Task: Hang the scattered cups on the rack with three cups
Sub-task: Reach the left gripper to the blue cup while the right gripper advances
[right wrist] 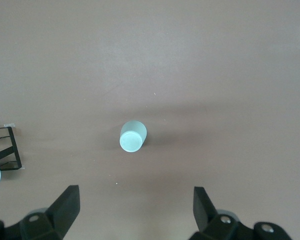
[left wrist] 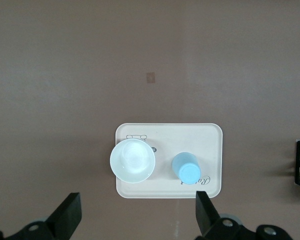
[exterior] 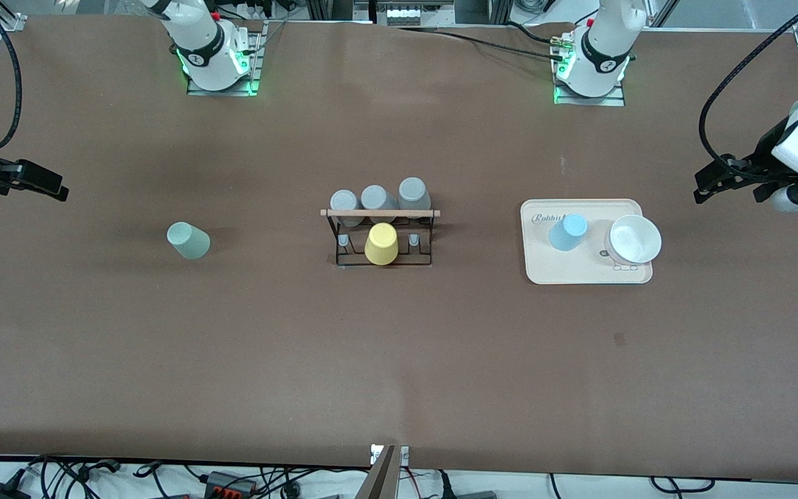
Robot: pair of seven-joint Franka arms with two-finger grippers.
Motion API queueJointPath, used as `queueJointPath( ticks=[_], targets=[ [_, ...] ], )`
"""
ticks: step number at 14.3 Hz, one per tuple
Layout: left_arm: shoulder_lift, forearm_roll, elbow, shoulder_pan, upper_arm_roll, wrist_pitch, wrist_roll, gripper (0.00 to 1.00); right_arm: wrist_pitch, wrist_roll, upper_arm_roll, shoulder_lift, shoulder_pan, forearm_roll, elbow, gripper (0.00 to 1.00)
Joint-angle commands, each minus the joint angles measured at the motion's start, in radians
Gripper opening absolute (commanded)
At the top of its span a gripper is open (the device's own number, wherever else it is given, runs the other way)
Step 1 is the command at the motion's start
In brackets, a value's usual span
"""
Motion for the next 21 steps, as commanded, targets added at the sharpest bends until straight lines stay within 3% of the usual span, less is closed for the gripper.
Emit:
queueJointPath(
  ticks=[1, 8, 13, 18, 21],
  targets=[
    [-0.02, 0.001, -0.016, 0.014, -0.012, 0.008, 0.007, 1.0, -0.003, 0.012, 0.007, 0.006, 0.001, -0.013, 0.017, 1.0],
    [0.001, 0.001, -0.001, 0.003, -0.013, 0.006, 0.011, 1.0, -0.007, 0.01, 0.007, -0.008, 0.002, -0.019, 0.006, 1.0],
    [0.115, 0.001, 0.025, -0.084, -0.03, 0.0, 0.007, 1.0, 0.112, 0.01, 0.007, -0.134, -0.005, -0.021, -0.199, 1.0],
    [0.282, -0.011, 0.044, -0.119, -0.036, 0.0, 0.013, 1.0, 0.128, 0.004, 0.005, -0.092, -0.033, -0.022, -0.283, 1.0],
    [0.334, -0.013, 0.018, -0.121, -0.067, 0.003, 0.024, 1.0, 0.161, 0.0, 0.008, -0.069, -0.03, -0.024, -0.328, 1.0]
  ],
)
